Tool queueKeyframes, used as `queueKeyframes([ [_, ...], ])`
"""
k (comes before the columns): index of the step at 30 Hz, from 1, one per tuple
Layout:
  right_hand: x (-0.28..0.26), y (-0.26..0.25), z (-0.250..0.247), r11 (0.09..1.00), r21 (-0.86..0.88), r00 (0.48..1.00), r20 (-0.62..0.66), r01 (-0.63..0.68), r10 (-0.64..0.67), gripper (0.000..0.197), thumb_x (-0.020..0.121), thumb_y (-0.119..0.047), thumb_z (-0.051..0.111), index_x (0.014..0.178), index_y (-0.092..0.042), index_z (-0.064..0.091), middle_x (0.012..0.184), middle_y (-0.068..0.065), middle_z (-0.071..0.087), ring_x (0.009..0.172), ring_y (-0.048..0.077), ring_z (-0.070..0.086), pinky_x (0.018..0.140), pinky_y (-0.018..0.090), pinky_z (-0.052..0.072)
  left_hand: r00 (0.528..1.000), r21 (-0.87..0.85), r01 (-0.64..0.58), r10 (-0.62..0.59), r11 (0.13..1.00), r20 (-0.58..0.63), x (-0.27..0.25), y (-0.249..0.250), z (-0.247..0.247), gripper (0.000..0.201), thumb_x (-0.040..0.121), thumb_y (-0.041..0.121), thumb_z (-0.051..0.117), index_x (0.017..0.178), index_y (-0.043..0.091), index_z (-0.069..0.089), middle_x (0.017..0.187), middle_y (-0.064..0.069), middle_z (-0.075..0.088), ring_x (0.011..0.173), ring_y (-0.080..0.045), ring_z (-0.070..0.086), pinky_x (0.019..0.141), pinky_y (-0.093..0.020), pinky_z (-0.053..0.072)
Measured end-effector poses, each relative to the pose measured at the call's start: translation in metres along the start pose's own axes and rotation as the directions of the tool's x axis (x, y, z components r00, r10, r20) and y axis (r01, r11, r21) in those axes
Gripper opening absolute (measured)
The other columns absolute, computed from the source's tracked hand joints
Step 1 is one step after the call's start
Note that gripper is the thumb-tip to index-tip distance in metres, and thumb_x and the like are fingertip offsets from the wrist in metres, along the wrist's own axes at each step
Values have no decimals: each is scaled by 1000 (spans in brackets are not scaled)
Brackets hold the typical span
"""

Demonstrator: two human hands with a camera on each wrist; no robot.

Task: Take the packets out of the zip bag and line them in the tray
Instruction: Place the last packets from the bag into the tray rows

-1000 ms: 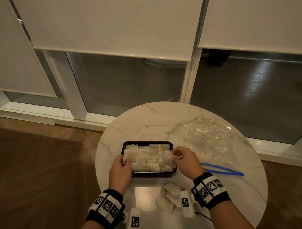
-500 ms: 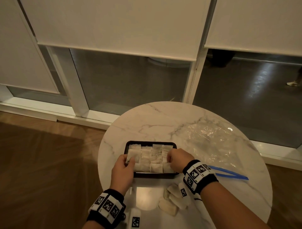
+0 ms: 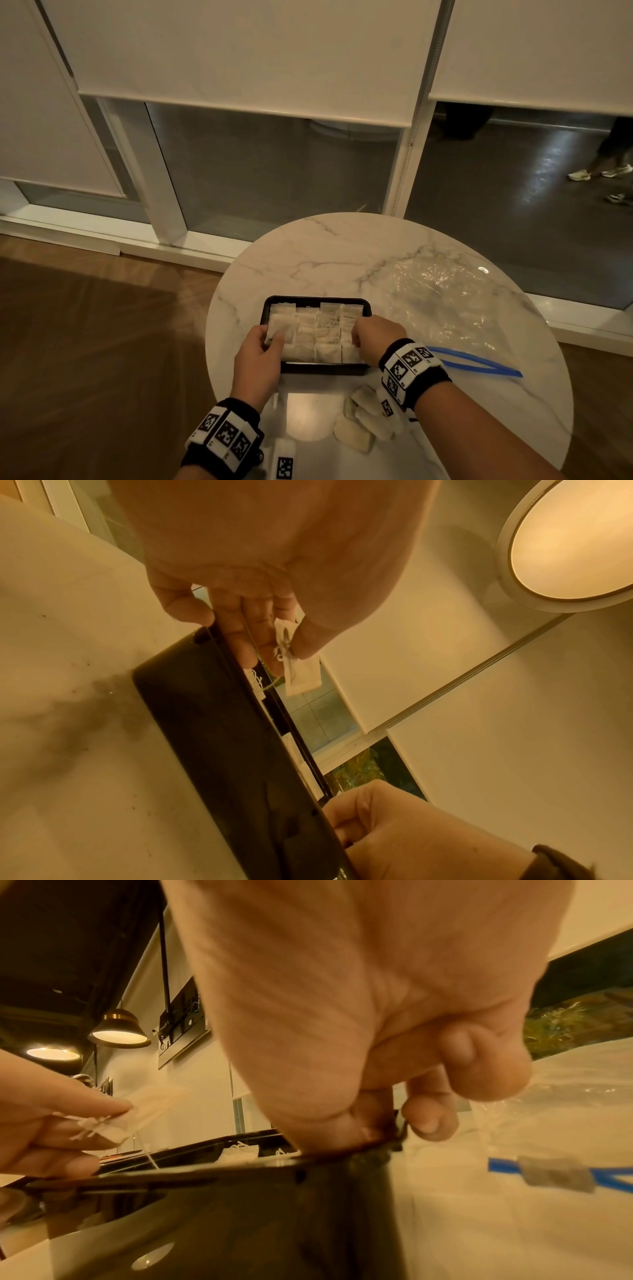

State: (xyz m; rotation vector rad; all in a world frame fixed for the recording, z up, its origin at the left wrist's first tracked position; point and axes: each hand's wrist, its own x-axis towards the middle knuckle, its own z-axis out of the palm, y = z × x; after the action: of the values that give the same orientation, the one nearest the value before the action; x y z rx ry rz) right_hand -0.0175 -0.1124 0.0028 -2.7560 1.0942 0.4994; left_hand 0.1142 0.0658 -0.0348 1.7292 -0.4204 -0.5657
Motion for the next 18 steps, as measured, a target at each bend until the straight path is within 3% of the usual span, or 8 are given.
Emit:
queueKeyframes([
  [5,-3,11,4,993,116,995,-102,23,-11,33,90,-8,58,115,-28,65,117,-1,65,103,20,64,88,33,54,1000,14,-28,28,1000,1,-1,1,0,6,99,29,61,104,27,65,99,3,73,95,-15,70,90,-43,59],
  [11,-16,28,10,907,413,960,-276,79,42,24,93,-22,61,113,-32,68,109,-11,67,96,9,62,86,28,54,995,97,-95,96,991,-5,-3,1,-1,5,97,31,64,100,34,66,95,8,74,92,-10,70,87,-40,60],
  [15,-38,31,13,723,665,916,-385,189,115,15,94,-25,63,104,-35,68,99,-17,67,79,2,61,72,16,49,983,171,-185,185,968,17,-9,12,5,7,96,32,66,101,36,68,90,12,73,85,-5,69,82,-36,60],
  [18,-56,27,14,507,825,923,-361,248,135,12,95,-30,63,104,-35,69,98,-16,69,83,4,66,69,17,51,968,89,-238,229,967,98,-20,26,19,10,95,26,69,102,33,71,89,11,75,82,-8,70,80,-31,60],
])
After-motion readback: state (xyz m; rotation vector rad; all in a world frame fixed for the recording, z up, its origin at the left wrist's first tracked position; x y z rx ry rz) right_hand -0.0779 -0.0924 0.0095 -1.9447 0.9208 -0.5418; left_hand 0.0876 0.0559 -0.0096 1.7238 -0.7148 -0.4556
